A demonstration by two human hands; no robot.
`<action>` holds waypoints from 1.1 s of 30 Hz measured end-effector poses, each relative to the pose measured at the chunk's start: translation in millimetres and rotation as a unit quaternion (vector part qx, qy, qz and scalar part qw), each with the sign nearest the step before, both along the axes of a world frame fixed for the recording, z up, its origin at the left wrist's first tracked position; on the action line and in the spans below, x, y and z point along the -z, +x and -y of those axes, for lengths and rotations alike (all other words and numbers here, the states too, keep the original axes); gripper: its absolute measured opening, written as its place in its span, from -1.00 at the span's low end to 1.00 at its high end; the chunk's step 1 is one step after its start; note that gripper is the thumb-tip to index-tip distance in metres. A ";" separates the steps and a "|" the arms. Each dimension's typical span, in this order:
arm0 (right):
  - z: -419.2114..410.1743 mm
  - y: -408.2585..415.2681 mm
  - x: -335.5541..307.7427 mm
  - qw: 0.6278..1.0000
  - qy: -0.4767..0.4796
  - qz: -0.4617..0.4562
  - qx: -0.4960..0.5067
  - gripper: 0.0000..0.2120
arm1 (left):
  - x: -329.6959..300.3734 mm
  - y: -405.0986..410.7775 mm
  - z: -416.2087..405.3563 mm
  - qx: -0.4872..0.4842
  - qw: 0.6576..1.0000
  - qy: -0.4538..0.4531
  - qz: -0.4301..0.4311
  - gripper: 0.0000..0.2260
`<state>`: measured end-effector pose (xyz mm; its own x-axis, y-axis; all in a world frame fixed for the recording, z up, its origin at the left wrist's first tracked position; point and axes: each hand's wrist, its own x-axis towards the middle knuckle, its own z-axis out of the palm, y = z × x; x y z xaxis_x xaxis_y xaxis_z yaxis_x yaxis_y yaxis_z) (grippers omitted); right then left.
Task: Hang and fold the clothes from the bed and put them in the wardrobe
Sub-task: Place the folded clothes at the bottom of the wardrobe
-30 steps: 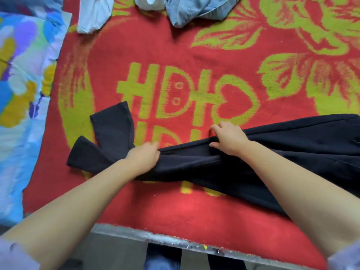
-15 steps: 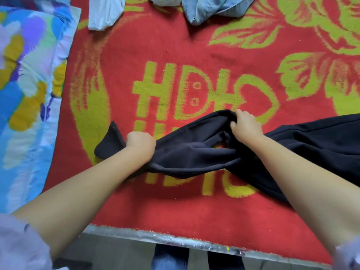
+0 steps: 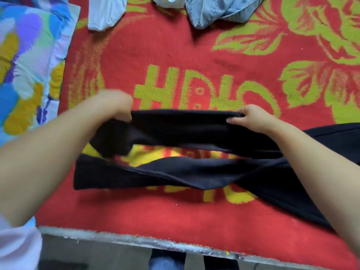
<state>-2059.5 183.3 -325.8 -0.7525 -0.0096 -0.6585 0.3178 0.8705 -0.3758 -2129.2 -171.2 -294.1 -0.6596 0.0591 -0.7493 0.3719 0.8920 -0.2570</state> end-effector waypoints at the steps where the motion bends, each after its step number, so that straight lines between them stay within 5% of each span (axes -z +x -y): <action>1: 9.7 -2.4 7.7 0.997 0.026 -0.072 0.010 -0.78 | -3.6 -14.9 0.2 0.020 0.996 -0.008 -0.088 -0.77; 3: 27.4 -4.8 15.7 0.981 0.089 -0.165 0.047 -0.72 | -0.5 -30.4 -3.1 0.006 0.984 -0.009 -0.176 -0.68; 6: 40.3 4.8 16.9 0.970 0.074 -0.227 0.043 -0.58 | 17.2 -12.1 -8.5 0.024 0.980 0.092 -0.173 -0.55; 10: 42.0 63.2 13.8 0.971 -0.023 -0.201 -0.131 -0.75 | 49.1 84.4 6.6 0.071 0.962 0.262 0.023 -0.69; 13: 29.1 123.4 20.7 0.946 0.029 -0.080 -0.312 -0.58 | 65.3 155.5 26.8 0.147 0.960 0.211 0.112 -0.52; 17: 10.9 158.9 31.2 0.917 0.167 0.018 -0.363 -0.21 | 78.6 164.9 35.7 0.184 0.974 0.131 0.003 -0.47; 20: 12.2 154.0 31.5 0.909 0.255 0.020 -0.329 -0.30 | 77.0 147.4 33.7 0.212 0.975 0.070 -0.011 -0.49; 24: 20.8 134.1 20.3 0.924 0.220 0.018 -0.313 -0.53 | 70.3 137.5 37.7 0.139 0.987 0.060 0.055 -0.63; 27: 24.9 118.2 -3.7 0.934 0.141 0.140 -0.297 -0.67 | 53.8 137.2 50.4 0.035 0.972 0.075 0.218 -0.73; 30: 23.1 114.6 -26.5 0.872 0.059 0.412 -0.259 -0.76 | 25.2 131.4 70.9 -0.110 0.892 0.046 0.435 -0.85; 33: 20.7 110.6 -30.6 0.852 -0.024 0.500 -0.153 -0.78 | 4.7 112.2 83.6 -0.154 0.868 0.014 0.472 -0.97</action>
<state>-1948.9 162.5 -295.2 0.2267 -0.1496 -0.9624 0.2606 0.9614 -0.0880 -2017.0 -254.8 -298.8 0.2585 0.0159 -0.9659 0.1485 0.9873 0.0560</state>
